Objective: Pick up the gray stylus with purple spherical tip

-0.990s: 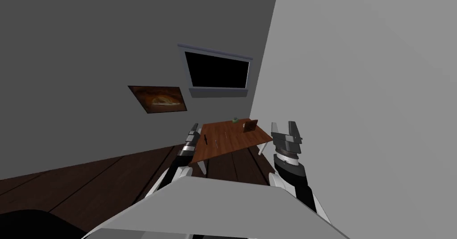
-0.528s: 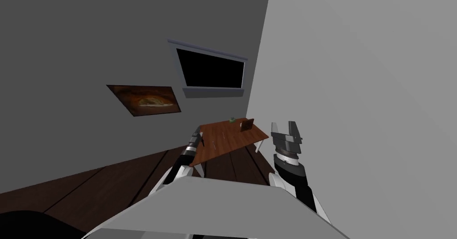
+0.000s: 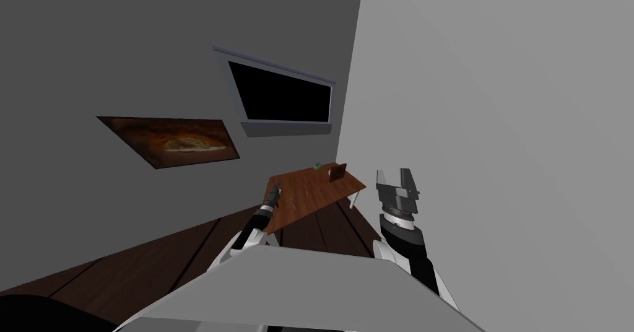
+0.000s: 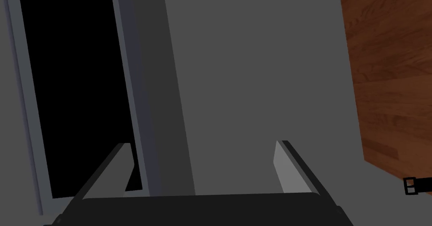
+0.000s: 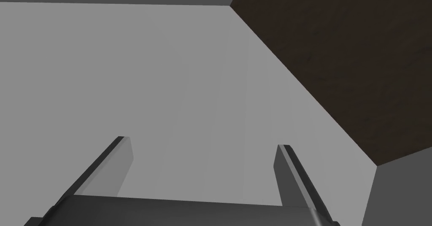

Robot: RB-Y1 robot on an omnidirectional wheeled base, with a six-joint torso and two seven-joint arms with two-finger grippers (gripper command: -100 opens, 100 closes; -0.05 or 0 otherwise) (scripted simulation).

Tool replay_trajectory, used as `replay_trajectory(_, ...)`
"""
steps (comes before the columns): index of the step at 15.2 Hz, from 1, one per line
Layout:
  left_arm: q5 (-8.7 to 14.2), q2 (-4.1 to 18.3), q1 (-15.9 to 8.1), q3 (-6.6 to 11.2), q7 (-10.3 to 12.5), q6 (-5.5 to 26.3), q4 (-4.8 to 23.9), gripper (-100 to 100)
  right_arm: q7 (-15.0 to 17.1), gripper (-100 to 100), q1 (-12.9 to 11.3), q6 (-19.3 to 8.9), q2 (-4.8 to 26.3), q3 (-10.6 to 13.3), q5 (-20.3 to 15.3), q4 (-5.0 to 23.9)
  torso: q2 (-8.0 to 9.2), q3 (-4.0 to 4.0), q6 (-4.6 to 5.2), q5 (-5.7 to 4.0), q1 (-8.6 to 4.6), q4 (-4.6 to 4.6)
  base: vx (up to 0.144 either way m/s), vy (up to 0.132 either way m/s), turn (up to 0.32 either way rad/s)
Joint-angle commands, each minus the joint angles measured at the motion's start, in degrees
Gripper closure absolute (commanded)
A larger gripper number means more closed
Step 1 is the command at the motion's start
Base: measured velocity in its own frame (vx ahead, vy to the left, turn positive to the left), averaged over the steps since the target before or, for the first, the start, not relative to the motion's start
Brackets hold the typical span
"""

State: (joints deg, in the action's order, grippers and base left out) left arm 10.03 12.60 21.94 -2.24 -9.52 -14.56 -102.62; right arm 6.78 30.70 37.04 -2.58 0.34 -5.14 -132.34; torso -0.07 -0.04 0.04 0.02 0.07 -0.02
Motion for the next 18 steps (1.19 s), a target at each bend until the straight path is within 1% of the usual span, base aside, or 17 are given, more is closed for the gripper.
replay_trajectory(1, 0.45, 0.41, -0.98, 0.08, -0.62, 1.23, 2.70, -100, 0.00, 0, 0.00, 0.00, 0.00, 0.00, 0.00, 0.00, 0.00, 0.00, 0.00, 0.00, 0.00, 0.00, 0.008, 0.017, -0.200)
replay_trajectory(2, 1.11, 1.07, -2.12, 0.14, -1.39, 2.62, 4.44, -100, 0.00, 0, 0.00, 0.00, 0.00, 0.00, 0.00, 0.00, 0.00, 0.00, -0.01, 0.00, 0.01, 0.00, 0.012, 0.023, -0.255)
replay_trajectory(3, 1.11, 1.07, -2.12, 0.14, -1.39, 2.62, 5.86, -100, 0.00, 0, 0.00, 0.00, 0.00, 0.00, 0.00, 0.00, -0.02, -0.01, 0.01, 0.01, 0.03, 0.00, 0.011, 0.028, -0.219)
replay_trajectory(4, 1.78, 1.71, -3.29, 0.21, -2.19, 4.04, 7.30, -100, 0.00, 0, 0.00, 0.00, 0.00, 0.00, 0.00, 0.00, -0.02, -0.01, -0.02, 0.01, 0.04, -0.01, 0.011, 0.031, -0.276)
replay_trajectory(5, 1.78, 1.71, -3.29, 0.21, -2.19, 4.04, 8.79, -100, 0.00, 0, 0.00, 0.00, 0.00, 0.00, 0.00, 0.00, -0.02, -0.01, 0.01, 0.01, 0.06, -0.01, 0.011, 0.032, -0.242)
replay_trajectory(6, 1.78, 1.71, -3.29, 0.21, -2.19, 4.04, 9.11, -100, 0.00, 0, 0.00, 0.00, 0.00, 0.00, 0.00, 0.00, -0.02, -0.01, -0.01, 0.02, 0.06, -0.01, 0.006, 0.023, -0.075)
replay_trajectory(7, 2.47, 2.34, -4.49, 0.27, -3.00, 5.50, 11.37, -100, 0.00, 0, 0.01, 0.00, 0.00, -0.01, 0.00, 0.00, -0.02, -0.01, -0.04, 0.01, 0.04, -0.01, 0.007, 0.014, -0.159)
replay_trajectory(8, 2.47, 2.34, -4.49, 0.27, -3.00, 5.50, 12.42, -100, 0.00, 0, 0.00, 0.00, 0.00, 0.00, 0.00, 0.00, -0.02, -0.01, -0.02, 0.00, 0.02, -0.01, 0.007, 0.017, -0.222)
replay_trajectory(9, 3.17, 2.96, -5.71, 0.34, -3.82, 6.98, 13.76, -100, 0.00, 0, 0.00, 0.00, 0.00, 0.00, 0.00, 0.00, -0.01, -0.01, -0.01, 0.00, 0.01, -0.01, 0.009, 0.023, -0.323)
replay_trajectory(11, 3.17, 2.96, -5.71, 0.34, -3.82, 6.98, 15.79, -100, 0.00, 0, 0.00, 0.00, 0.00, 0.00, 0.00, 0.00, -0.02, -0.01, -0.02, 0.01, 0.04, -0.01, 0.007, 0.027, -0.152)
replay_trajectory(12, 3.87, 3.57, -6.94, 0.41, -4.66, 8.47, 17.16, -100, 0.00, 0, 0.01, 0.00, 0.00, -0.01, 0.00, 0.00, -0.01, -0.01, -0.05, 0.01, 0.03, -0.01, 0.007, 0.019, -0.177)
replay_trajectory(13, 3.87, 3.57, -6.94, 0.41, -4.66, 8.47, 18.32, -100, 0.00, 0, 0.00, 0.00, 0.00, 0.00, 0.00, 0.00, -0.02, -0.01, -0.01, 0.00, 0.02, 0.00, 0.008, 0.020, -0.219)
replay_trajectory(14, 3.87, 3.57, -6.94, 0.41, -4.66, 8.47, 19.19, -100, 0.00, 0, 0.00, 0.00, 0.00, 0.00, 0.00, 0.00, -0.02, -0.01, -0.02, 0.01, 0.01, -0.01, 0.005, 0.018, -0.090)
replay_trajectory(15, 3.87, 3.57, -6.94, 0.41, -4.66, 8.47, 19.19, -100, 0.00, 0, 0.01, 0.00, 0.00, -0.01, 0.00, 0.00, -0.01, -0.01, -0.04, 0.00, 0.01, -0.01, 0.002, 0.012, 0.005)
replay_trajectory(16, 4.58, 4.16, -8.18, 0.48, -5.49, 9.98, 21.21, -100, 0.00, 0, 0.01, 0.00, 0.00, -0.01, 0.00, 0.00, 0.00, 0.00, -0.06, 0.00, -0.01, -0.01, 0.003, 0.013, -0.221)
replay_trajectory(17, 4.58, 4.16, -8.18, 0.48, -5.49, 9.98, 22.32, -100, 0.00, 0, 0.00, 0.00, 0.00, 0.00, 0.00, 0.00, -0.01, 0.00, 0.00, 0.00, -0.02, 0.00, 0.004, 0.021, -0.254)
replay_trajectory(18, 5.30, 4.74, -9.43, 0.56, -6.34, 11.50, 24.10, -100, 0.00, 0, 0.00, 0.00, 0.00, 0.00, 0.00, 0.00, -0.01, -0.01, -0.01, 0.00, 0.00, 0.00, 0.005, 0.028, -0.285)
